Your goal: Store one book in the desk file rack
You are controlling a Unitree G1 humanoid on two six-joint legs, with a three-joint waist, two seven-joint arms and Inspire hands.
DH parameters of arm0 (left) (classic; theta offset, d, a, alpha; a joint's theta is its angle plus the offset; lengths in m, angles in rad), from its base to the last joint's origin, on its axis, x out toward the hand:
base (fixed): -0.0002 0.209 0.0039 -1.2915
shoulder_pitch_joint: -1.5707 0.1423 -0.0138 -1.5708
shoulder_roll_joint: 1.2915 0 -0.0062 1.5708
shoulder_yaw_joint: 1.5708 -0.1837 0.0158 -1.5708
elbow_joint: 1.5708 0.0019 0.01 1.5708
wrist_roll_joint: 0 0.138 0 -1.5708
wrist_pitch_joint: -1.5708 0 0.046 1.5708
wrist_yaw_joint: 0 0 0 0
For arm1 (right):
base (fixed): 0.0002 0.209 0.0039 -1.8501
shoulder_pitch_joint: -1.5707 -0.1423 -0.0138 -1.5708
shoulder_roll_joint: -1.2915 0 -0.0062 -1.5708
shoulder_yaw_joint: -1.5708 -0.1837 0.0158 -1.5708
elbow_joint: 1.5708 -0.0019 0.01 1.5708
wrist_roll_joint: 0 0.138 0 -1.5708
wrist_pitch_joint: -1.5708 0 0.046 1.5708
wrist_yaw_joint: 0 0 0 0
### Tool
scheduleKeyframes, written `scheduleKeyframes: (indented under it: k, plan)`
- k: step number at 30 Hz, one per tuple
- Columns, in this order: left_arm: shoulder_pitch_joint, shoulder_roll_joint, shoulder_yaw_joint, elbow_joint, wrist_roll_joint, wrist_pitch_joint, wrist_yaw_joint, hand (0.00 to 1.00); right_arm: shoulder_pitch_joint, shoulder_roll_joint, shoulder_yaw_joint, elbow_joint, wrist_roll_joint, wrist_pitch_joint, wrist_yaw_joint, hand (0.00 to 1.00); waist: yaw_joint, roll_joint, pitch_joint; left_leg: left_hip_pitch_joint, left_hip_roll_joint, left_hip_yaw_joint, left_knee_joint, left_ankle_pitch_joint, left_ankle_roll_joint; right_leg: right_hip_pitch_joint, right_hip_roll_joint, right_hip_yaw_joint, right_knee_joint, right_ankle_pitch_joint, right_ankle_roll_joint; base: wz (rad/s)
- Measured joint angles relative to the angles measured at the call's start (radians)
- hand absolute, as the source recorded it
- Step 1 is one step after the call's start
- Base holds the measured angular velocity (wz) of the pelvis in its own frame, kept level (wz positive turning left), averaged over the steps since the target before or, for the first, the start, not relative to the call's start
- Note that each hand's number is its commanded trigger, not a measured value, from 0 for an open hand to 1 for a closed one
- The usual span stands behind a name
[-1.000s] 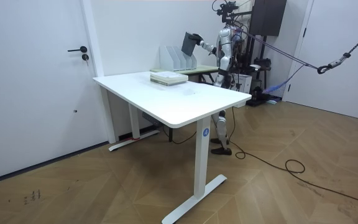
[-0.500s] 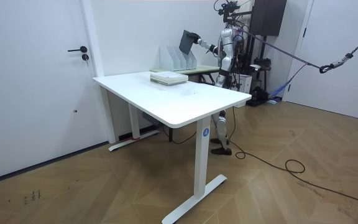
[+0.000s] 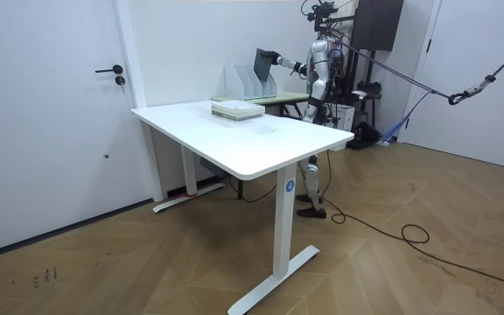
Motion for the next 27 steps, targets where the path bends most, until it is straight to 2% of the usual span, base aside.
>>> scheduleKeyframes:
  k: [5,8,12,13,14,15,19,27]
  plan:
    - [0.014,0.001,0.007,-0.017,0.0,0.0,0.008,0.0,-0.059,-0.012,0.0,0.079,0.0,0.006,0.015,1.0,-0.001,-0.007,-0.0033,0.006,0.0,0.004,0.0,0.001,0.0,0.006,0.001,0.001,0.002,0.0,0.0,-0.01]
    - [0.016,0.002,0.011,-0.019,0.0,0.0,0.007,0.0,-0.108,-0.016,0.001,0.142,0.005,0.006,0.03,1.0,-0.001,-0.013,-0.0007,0.007,0.0,0.003,0.0,0.002,-0.001,0.009,0.001,-0.001,0.001,0.001,-0.001,0.01]
    - [0.015,0.002,0.014,-0.026,0.0,0.0,0.007,0.0,-0.157,-0.048,0.002,0.232,0.004,0.006,0.048,1.0,0.014,-0.02,0.0035,0.006,0.0,0.001,0.0,0.002,-0.002,0.009,0.0,-0.006,0.0,0.001,-0.001,0.02]
    - [0.015,0.002,0.016,-0.028,0.0,0.0,0.007,0.0,-0.168,-0.055,0.001,0.251,0.004,0.007,0.047,0.89,0.018,-0.021,0.0045,0.005,0.0,0.001,-0.001,0.002,-0.002,0.008,0.0,-0.007,-0.001,0.001,-0.001,0.0]
    - [0.014,0.002,0.017,-0.028,0.0,0.0,0.007,0.0,-0.171,-0.058,0.001,0.256,0.003,0.007,0.047,0.62,0.02,-0.022,0.0049,0.005,0.0,0.0,-0.001,0.002,-0.002,0.008,0.0,-0.007,-0.001,0.001,-0.001,0.0]
    - [0.014,0.002,0.019,-0.029,0.0,0.0,0.007,0.0,-0.178,-0.06,0.001,0.265,0.003,0.007,0.048,0.0,0.021,-0.024,0.0055,0.004,0.0,0.0,-0.001,0.002,-0.002,0.008,0.0,-0.008,-0.002,0.001,-0.001,0.0]
    - [0.014,0.002,0.022,-0.029,0.0,0.002,0.007,0.0,-0.185,-0.06,0.001,0.267,0.007,0.007,0.055,0.0,0.02,-0.026,0.0048,0.003,0.001,0.0,-0.003,0.002,-0.002,0.006,-0.005,-0.024,-0.002,0.001,-0.001,0.0]
    - [0.014,0.002,0.034,-0.029,0.0,0.017,0.006,0.0,-0.201,-0.06,0.001,0.268,0.016,0.008,0.062,0.0,0.019,-0.028,0.0036,0.003,0.001,0.0,-0.003,0.002,-0.002,0.005,-0.006,-0.025,-0.002,0.001,-0.001,0.0]
